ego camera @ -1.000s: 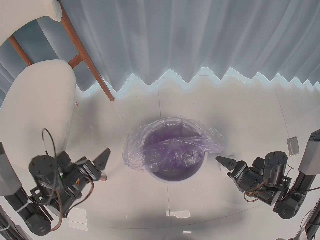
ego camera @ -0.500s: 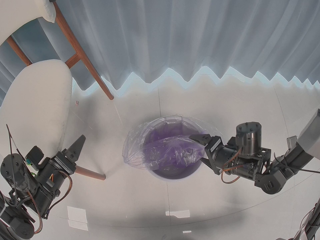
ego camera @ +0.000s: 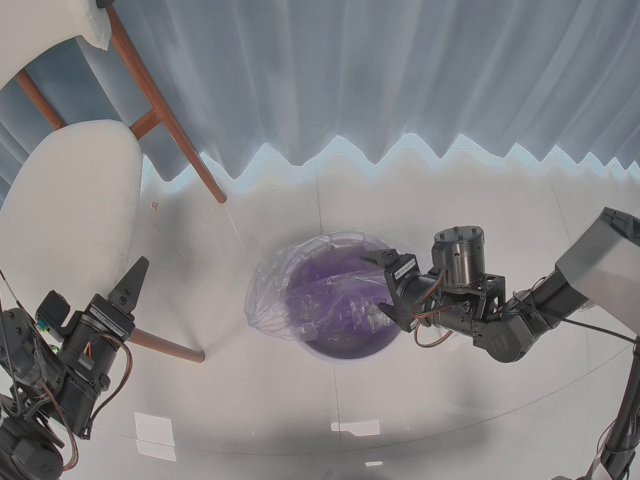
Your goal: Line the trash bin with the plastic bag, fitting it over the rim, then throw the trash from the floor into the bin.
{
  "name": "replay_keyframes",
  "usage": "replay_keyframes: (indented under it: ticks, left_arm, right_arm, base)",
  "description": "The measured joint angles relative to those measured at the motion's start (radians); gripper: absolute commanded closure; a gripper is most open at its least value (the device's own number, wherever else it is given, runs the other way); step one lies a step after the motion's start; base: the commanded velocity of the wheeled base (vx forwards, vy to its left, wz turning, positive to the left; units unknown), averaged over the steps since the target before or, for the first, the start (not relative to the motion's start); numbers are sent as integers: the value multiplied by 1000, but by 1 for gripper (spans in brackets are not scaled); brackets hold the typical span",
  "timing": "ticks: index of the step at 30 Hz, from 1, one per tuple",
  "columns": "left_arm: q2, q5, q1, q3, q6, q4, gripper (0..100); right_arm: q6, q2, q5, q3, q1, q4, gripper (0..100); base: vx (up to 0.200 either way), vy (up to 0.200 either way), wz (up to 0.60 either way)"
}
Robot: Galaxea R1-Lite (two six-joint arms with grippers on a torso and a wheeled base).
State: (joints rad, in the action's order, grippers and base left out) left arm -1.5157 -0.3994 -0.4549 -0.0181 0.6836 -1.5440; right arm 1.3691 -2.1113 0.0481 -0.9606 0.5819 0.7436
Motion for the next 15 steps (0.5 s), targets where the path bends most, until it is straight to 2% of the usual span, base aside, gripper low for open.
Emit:
replay_keyframes:
  ticks: [1, 2, 9, 15]
  left_arm:
    - [0, 0, -1, 0, 3, 0, 0]
    - [-1, 1, -2, 0, 6, 0, 0]
    - [0, 4, -11, 1, 15, 0, 0]
    - [5, 6, -41, 1, 96, 0, 0]
  right_arm:
    - [7, -4, 0, -9, -1, -13, 0]
    - [11, -6, 0, -15, -2, -26, 100]
    - [17, 1, -2, -14, -1, -77, 100]
    - [17, 50, -2, 36, 23, -140, 100]
  base:
    - [0, 0, 0]
    - [0, 0, 0]
    - [0, 0, 0]
    - [0, 0, 0]
